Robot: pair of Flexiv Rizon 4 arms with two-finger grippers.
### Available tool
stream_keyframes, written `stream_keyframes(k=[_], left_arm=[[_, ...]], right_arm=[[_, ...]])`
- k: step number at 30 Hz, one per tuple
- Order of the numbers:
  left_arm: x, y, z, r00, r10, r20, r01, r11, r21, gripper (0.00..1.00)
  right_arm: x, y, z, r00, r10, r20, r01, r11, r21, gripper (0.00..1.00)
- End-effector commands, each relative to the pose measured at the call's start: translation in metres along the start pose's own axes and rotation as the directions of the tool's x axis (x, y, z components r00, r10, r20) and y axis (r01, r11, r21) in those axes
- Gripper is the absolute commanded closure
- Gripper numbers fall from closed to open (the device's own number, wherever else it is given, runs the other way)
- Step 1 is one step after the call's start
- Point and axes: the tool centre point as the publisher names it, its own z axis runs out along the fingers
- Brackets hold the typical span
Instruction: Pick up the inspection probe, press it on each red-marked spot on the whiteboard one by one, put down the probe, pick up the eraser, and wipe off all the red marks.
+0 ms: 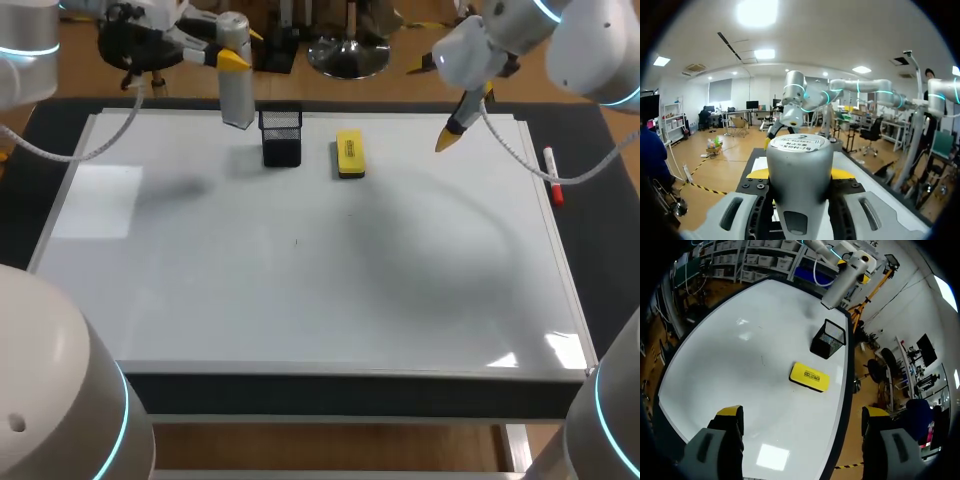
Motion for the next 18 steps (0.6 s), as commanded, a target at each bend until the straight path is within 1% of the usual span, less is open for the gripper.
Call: stream_keyframes(k=[1,5,11,15,18], left_arm=[[0.0,-0.005,0.007,0.976,-0.006,0.217,0.005,1.0,0.005,1.0],[-0.007,-0.005,0.011,0.966,-0.014,0.258,0.008,1.0,0.024,1.0],[-0.014,-0.006,0.021,0.951,-0.025,0.308,0.015,0.999,0.032,1.0],[-0.02,-0.006,0.028,0.946,-0.033,0.322,0.023,0.999,0.034,1.0],[-0.023,-0.007,0.032,0.935,-0.04,0.353,0.03,0.999,0.033,1.0]], right_arm=[[0.0,0.0,-0.001,1.0,-0.001,-0.002,0.001,1.0,0.003,0.0],[0.0,0.0,-0.001,1.0,-0.001,-0.002,0.001,1.0,0.003,0.0],[0.0,0.0,-0.001,1.0,-0.001,-0.002,0.001,1.0,0.003,0.0],[0.0,0.0,-0.001,1.0,-0.001,-0.002,0.001,1.0,0.003,0.0],[0.0,0.0,-0.001,1.0,-0.001,-0.002,0.001,1.0,0.003,0.0]])
